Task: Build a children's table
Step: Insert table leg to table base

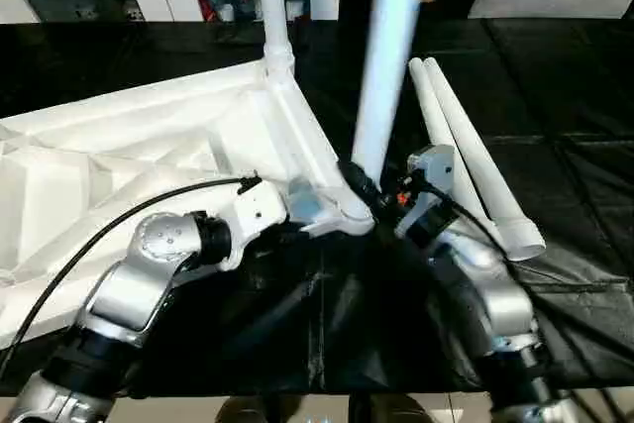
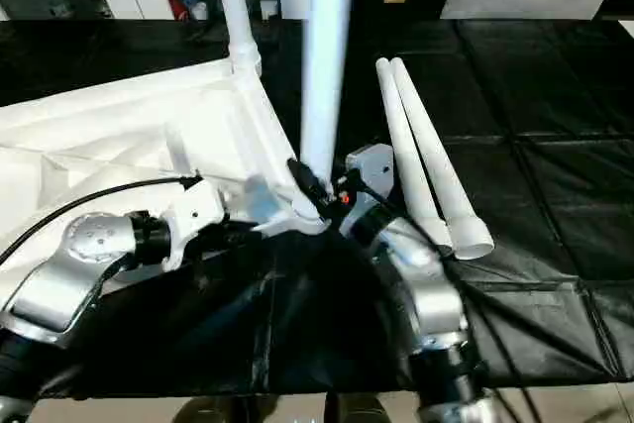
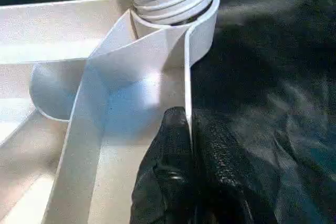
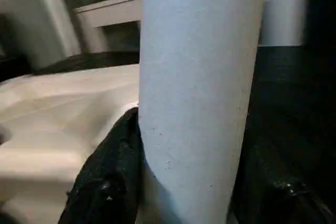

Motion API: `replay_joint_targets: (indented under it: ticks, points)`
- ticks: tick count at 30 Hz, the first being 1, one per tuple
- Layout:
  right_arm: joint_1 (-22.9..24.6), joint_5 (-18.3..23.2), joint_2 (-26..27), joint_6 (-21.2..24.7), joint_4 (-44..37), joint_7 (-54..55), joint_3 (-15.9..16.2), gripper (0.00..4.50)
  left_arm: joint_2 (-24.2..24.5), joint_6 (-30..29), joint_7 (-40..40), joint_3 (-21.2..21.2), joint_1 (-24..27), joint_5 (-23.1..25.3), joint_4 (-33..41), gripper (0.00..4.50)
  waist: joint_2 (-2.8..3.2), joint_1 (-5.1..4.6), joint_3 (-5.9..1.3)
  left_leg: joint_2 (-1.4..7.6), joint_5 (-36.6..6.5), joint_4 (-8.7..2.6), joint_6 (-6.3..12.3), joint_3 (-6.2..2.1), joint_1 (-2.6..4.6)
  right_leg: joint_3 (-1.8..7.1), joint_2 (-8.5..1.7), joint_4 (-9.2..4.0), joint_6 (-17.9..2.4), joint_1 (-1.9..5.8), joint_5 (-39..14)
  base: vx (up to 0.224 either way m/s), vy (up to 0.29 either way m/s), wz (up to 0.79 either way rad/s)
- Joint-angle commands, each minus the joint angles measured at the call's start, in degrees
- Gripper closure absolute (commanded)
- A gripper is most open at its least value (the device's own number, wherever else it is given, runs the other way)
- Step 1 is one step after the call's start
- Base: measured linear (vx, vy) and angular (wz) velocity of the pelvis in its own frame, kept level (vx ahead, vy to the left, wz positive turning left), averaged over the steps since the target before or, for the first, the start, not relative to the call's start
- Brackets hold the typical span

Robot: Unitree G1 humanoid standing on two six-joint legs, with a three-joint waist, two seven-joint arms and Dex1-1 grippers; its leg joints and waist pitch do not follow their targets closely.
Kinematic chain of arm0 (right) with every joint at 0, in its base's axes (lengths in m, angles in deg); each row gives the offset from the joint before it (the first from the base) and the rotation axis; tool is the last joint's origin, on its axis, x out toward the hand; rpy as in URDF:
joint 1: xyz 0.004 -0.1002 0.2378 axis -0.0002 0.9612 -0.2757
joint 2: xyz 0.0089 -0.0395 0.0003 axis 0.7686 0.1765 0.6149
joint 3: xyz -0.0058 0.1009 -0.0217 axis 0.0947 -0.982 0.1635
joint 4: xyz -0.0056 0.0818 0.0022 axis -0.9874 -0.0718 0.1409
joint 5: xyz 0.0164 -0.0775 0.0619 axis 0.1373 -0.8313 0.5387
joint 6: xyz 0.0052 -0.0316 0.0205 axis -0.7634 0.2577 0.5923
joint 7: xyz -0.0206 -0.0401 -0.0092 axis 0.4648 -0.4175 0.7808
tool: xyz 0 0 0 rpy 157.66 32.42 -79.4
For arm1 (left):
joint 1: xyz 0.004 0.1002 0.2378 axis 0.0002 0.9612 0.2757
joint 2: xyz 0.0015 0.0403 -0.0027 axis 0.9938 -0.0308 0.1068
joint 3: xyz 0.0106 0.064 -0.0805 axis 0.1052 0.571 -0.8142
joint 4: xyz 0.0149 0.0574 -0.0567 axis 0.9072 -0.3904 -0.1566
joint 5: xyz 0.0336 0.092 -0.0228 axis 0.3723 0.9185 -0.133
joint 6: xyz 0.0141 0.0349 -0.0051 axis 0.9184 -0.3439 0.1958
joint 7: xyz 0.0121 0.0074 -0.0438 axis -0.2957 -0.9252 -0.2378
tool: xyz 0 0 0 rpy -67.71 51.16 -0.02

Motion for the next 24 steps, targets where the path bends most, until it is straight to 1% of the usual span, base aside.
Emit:
replay_joint_targets:
  ticks: [1, 2, 3, 4, 5, 6, 7, 8, 9, 10, 12, 13, 14, 15, 16, 17, 18, 19, 20, 21, 22, 23, 24]
  points:
    - [1.6, -4.5, -2.4, 0.2, 0.5, 8.9, -8.3, 2.61, 1.6, 0.3, -0.5, -2.4, 1.2, 0.3, 0.5, 4.50, 0.78, 0.21, -4.73, 6.23, -1.3, -3.02, 8.22, -2.69, 1.26, 4.17, -7.99, -2.44, -15.0, 3.78, 6.9, 0.000, 0.000, 0.00]
    - [1.6, -4.5, -2.4, 0.2, 0.5, 8.9, -8.3, 2.61, 1.6, 0.3, -0.5, -2.4, 1.2, 0.3, 0.5, 4.50, 0.81, 0.23, -4.52, 6.23, -3.5, -3.17, 7.04, -2.64, 1.28, 4.24, -7.88, -2.81, -14.6, 3.71, 3.3, 0.000, 0.000, 0.00]
    - [1.6, -5.3, -2.0, 0.4, 0.1, 10.4, -8.5, 2.61, 1.4, 0.2, -0.8, -2.4, 1.3, 0.2, 0.6, 4.50, 0.83, 0.26, -4.41, 6.25, -4.6, -3.20, 6.42, -2.61, 1.32, 4.30, -7.86, -2.98, -14.4, 3.66, 1.7, 0.000, 0.000, 0.00]
    - [1.6, -5.5, -1.9, 0.5, 0.0, 10.8, -8.6, 2.61, 1.3, 0.2, -0.9, -2.5, 1.4, 0.2, 0.6, 4.50, 0.87, 0.27, -4.32, 6.31, -5.8, -3.34, 5.34, -2.62, 1.42, 4.38, -7.74, -3.15, -14.0, 3.61, -0.6, 0.000, 0.000, 0.00]
    - [1.5, -6.6, -1.6, 0.9, -0.4, 12.7, -8.7, 2.61, 1.2, 0.3, -1.1, -2.6, 1.5, 0.2, 0.6, 4.50, 0.74, 0.23, -4.57, 6.26, -6.0, -3.29, 4.56, -2.60, 1.49, 4.40, -7.67, -3.07, -13.8, 3.78, -1.0, 0.000, 0.000, 0.00]
    - [1.5, -6.6, -1.6, 0.9, -0.4, 12.7, -8.7, 2.61, 1.2, 0.3, -1.1, -2.6, 1.5, 0.2, 0.6, 4.50, 0.85, 0.22, -4.62, 6.24, -5.2, -3.24, 4.30, -2.63, 1.48, 4.43, -7.62, -2.86, -13.8, 3.66, -0.1, 0.000, 0.000, 0.00]
    - [1.3, -7.2, -1.7, 1.1, -0.7, 13.8, -8.7, 2.61, 1.2, 0.5, -1.3, -2.6, 1.5, 0.1, 0.5, 4.50, 0.70, 0.21, -4.84, 6.15, -4.5, -3.04, 4.43, -2.55, 1.50, 4.49, -7.69, -2.74, -13.9, 3.80, 1.6, 0.000, 0.000, 0.00]
    - [1.3, -7.2, -1.7, 1.2, -0.7, 13.8, -8.7, 2.61, 1.2, 0.5, -1.3, -2.6, 1.5, 0.1, 0.5, 4.50, 0.70, 0.21, -4.84, 6.15, -4.5, -3.04, 4.43, -2.55, 1.50, 4.49, -7.69, -2.74, -13.9, 3.80, 1.6, 0.000, 0.000, 0.00]
    - [0.9, -7.7, -2.0, 1.6, -0.9, 14.9, -8.6, 2.61, 1.3, 0.9, -1.4, -2.6, 1.5, -0.1, 0.3, 4.50, 0.79, 0.23, -4.96, 6.07, -2.8, -2.90, 4.81, -2.60, 1.40, 4.43, -7.59, -2.35, -14.0, 3.86, 3.9, 0.000, 0.000, 0.00]
    - [0.7, -7.7, -2.2, 1.7, -1.0, 15.1, -8.6, 2.61, 1.4, 1.1, -1.5, -2.5, 1.5, -0.1, 0.1, 4.50, 0.69, 0.22, -5.27, 5.97, -0.6, -2.57, 5.85, -2.59, 1.35, 4.39, -7.64, -1.89, -14.3, 4.00, 7.3, 0.000, 0.000, 0.00]
    - [0.5, -7.5, -2.3, 2.0, -1.1, 15.4, -8.5, 2.61, 1.6, 1.4, -1.6, -2.4, 1.4, -0.2, -0.1, 4.50, 0.66, 0.21, -5.24, 5.91, -0.4, -2.47, 6.43, -2.57, 1.25, 4.37, -7.66, -1.83, -14.4, 3.99, 8.0, 0.000, 0.000, 0.00]
    - [0.4, -7.5, -2.4, 2.2, -1.3, 15.5, -8.4, 2.61, 1.6, 1.5, -1.7, -2.4, 1.4, -0.2, -0.3, 4.50, 0.30, 0.18, -5.42, 5.89, -0.6, -2.33, 6.88, -2.50, 1.17, 4.36, -7.78, -1.93, -14.4, 4.19, 7.7, 0.000, 0.000, 0.00]
    - [0.3, -7.6, -2.6, 2.5, -1.6, 15.7, -8.2, 2.61, 1.8, 1.7, -1.8, -2.4, 1.4, -0.1, -0.5, 4.50, 0.30, 0.18, -5.42, 5.89, -0.6, -2.33, 6.88, -2.50, 1.17, 4.36, -7.78, -1.93, -14.4, 4.19, 7.7, 0.000, 0.000, 0.00]
    - [0.1, -6.4, -2.9, 3.2, -2.3, 13.7, -7.5, 2.61, 2.1, 2.2, -1.6, -2.2, 1.4, -0.2, -0.7, 4.50, 0.50, 0.28, -5.41, 5.85, -0.6, -2.25, 6.88, -2.56, 1.18, 4.32, -7.73, -1.86, -14.3, 4.17, 6.9, 0.000, 0.000, 0.00]
    - [-0.3, -4.3, -3.6, 4.3, -3.5, 10.0, -6.3, 2.61, 2.6, 3.0, -1.0, -2.0, 1.4, -0.2, -1.0, 4.50, 0.35, 0.28, -5.43, 5.83, -0.7, -2.20, 6.90, -2.58, 1.16, 4.28, -7.62, -1.88, -14.2, 4.19, 6.2, 0.000, 0.000, 0.00]
    - [-0.3, -4.3, -3.6, 4.3, -3.5, 10.0, -6.3, 2.61, 2.6, 3.0, -1.0, -2.0, 1.4, -0.2, -1.0, 4.50, 0.40, 0.33, -5.42, 5.88, -1.2, -2.17, 6.84, -2.57, 1.21, 4.27, -7.63, -1.96, -14.0, 4.17, 5.1, 0.000, 0.000, 0.00]
    - [-0.6, -2.8, -4.5, 5.2, -4.6, 6.3, -5.2, 2.61, 3.0, 3.6, -0.4, -1.9, 1.4, -0.3, -1.3, 4.50, 0.36, 0.34, -5.48, 5.82, -1.4, -2.08, 6.83, -2.51, 1.19, 4.30, -7.62, -2.01, -13.9, 4.23, 4.7, 0.000, 0.000, 0.00]
    - [-0.8, -1.3, -5.8, 5.9, -5.8, 2.3, -3.8, 2.61, 3.4, 4.2, 0.4, -1.7, 1.3, -0.5, -1.6, 4.50, 0.34, 0.44, -5.36, 5.77, -2.5, -2.02, 6.50, -2.50, 1.14, 4.30, -7.51, -2.12, -13.3, 4.21, 3.0, 0.000, 0.000, 0.00]
    - [-0.8, -0.7, -6.7, 6.2, -6.5, 0.1, -3.0, 2.61, 3.7, 4.5, 0.8, -1.5, 1.3, -0.6, -1.8, 4.50, 0.34, 0.44, -5.36, 5.77, -2.5, -2.02, 6.50, -2.50, 1.14, 4.30, -7.51, -2.12, -13.3, 4.21, 3.0, 0.000, 0.000, 0.00]
    - [-0.7, 0.4, -7.5, 7.0, -7.2, -2.2, -2.4, 2.61, 3.9, 4.9, 1.3, -1.4, 1.2, -0.6, -2.0, 4.50, 0.35, 0.57, -5.26, 5.76, -3.4, -2.07, 5.80, -2.51, 1.25, 4.30, -7.44, -2.31, -12.9, 4.17, 1.0, 0.000, 0.000, 0.00]
    - [-0.6, 1.7, -8.8, 7.8, -8.1, -5.3, -1.6, 2.61, 4.2, 5.3, 1.9, -1.2, 1.1, -0.7, -2.3, 4.50, 0.33, 0.44, -5.08, 5.61, -5.2, -2.06, 5.47, -2.38, 1.30, 4.35, -7.40, -2.62, -13.1, 4.08, -1.3, 0.000, 0.000, 0.00]
    - [-0.5, 2.8, -9.7, 8.6, -8.7, -7.4, -1.3, 2.61, 4.4, 5.7, 2.4, -1.1, 0.9, -0.7, -2.6, 4.50, 0.19, 0.50, -4.92, 5.48, -6.7, -2.05, 5.03, -2.39, 1.25, 4.34, -7.45, -2.95, -12.8, 4.34, -4.4, 0.000, 0.000, 0.00]
    - [-0.5, 2.8, -9.7, 8.6, -8.7, -7.4, -1.3, 2.61, 4.4, 5.7, 2.4, -1.1, 0.9, -0.7, -2.6, 4.50, 0.16, 0.49, -4.85, 5.50, -7.2, -2.07, 4.72, -2.43, 1.22, 4.33, -7.47, -3.02, -12.5, 4.32, -5.9, 0.000, 0.000, 0.00]
